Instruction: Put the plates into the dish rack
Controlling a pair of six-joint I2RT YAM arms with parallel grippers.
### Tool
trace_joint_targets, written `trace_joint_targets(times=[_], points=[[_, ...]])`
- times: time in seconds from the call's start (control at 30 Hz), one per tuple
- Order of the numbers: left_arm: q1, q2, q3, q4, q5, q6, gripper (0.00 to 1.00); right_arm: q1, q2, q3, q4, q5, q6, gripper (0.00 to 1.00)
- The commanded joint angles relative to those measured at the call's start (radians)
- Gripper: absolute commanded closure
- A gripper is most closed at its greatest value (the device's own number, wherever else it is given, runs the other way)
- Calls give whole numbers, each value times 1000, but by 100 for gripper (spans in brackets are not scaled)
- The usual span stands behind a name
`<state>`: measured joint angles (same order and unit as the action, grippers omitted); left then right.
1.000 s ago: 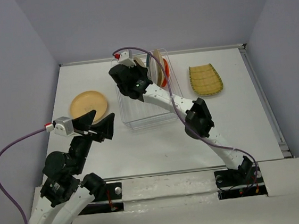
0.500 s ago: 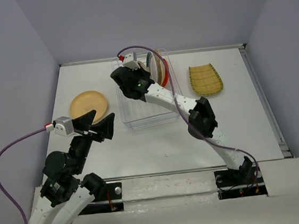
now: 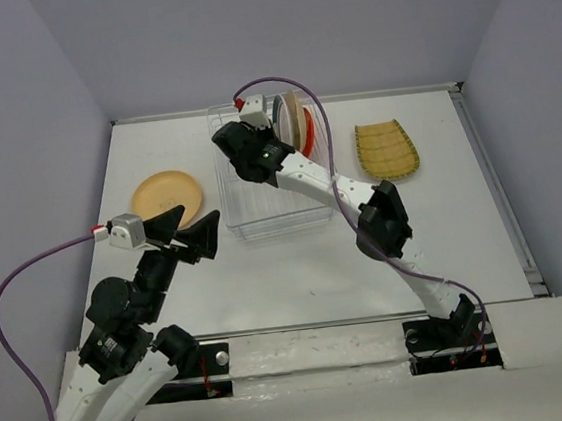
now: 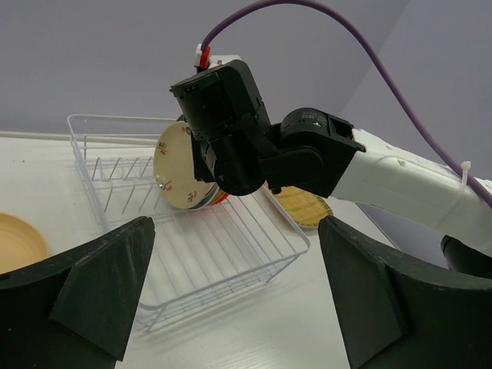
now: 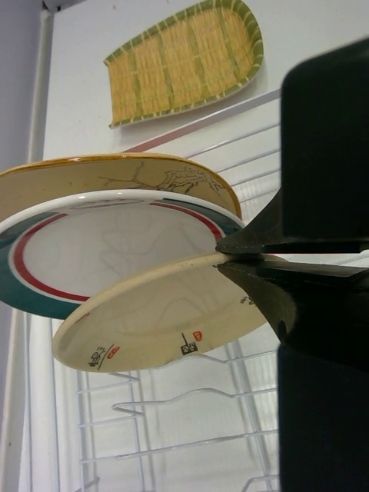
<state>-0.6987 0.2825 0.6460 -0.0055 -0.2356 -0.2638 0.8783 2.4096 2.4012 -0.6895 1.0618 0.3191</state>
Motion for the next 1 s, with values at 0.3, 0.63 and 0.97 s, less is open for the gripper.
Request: trace_joint_targets(times=[0.3, 0.63, 0.97], points=[[7, 29, 35, 38, -1, 11, 1, -4, -102, -188, 327, -41, 11, 93], [13, 49, 32, 41, 7, 5, 1, -4, 28, 28, 327, 33, -95, 93], [36, 86, 30, 39, 16, -17, 1, -13, 46, -23, 439, -69, -112, 65]])
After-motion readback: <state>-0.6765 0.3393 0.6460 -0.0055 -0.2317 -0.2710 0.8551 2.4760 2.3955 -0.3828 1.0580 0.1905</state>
